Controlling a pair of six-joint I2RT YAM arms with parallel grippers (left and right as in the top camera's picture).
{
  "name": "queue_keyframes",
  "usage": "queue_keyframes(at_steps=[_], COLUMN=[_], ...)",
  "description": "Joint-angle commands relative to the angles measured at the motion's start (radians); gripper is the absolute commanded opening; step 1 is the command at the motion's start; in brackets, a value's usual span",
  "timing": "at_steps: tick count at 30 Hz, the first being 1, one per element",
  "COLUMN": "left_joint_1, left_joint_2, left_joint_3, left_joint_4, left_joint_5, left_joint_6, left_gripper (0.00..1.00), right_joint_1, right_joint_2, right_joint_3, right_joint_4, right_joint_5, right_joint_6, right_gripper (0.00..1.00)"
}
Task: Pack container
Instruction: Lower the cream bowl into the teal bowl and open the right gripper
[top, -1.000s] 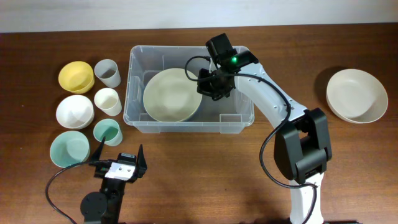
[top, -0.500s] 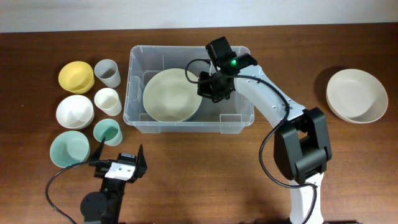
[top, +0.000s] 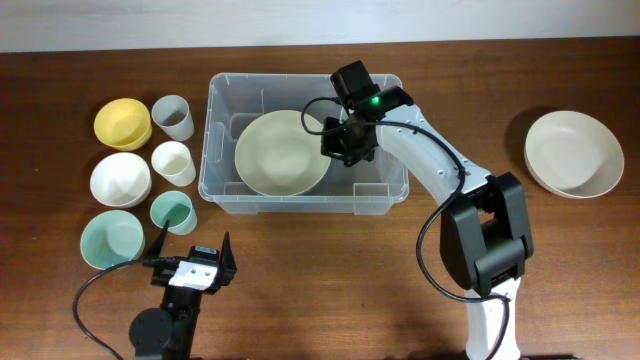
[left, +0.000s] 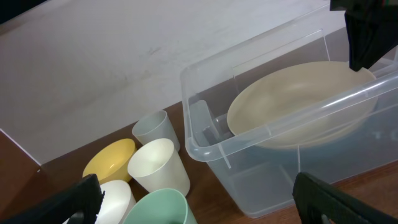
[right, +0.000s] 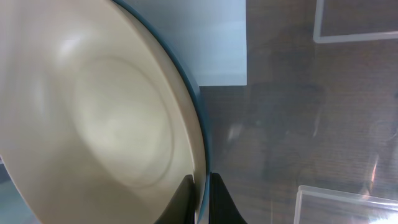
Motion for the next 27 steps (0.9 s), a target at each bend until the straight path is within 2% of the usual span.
queue_keyframes(at_steps=[1, 27], left_joint_1=[0.005, 0.005], left_joint_2=[-0.004, -0.004], left_joint_3=[-0.003, -0.003], left_joint_4=[-0.004, -0.005], left_joint_5=[0.013, 0.014], left_joint_6=[0.012, 0.012], left_gripper=[1.00, 1.00], right_joint_1=[-0.001, 0.000], right_joint_2=[0.002, 0.002], right_joint_3=[-0.007, -0.014], right_joint_4=[0.006, 0.060], right_joint_5=[0.022, -0.098], right_joint_6=[-0.003, -0.003], right_gripper=[0.05, 0.05])
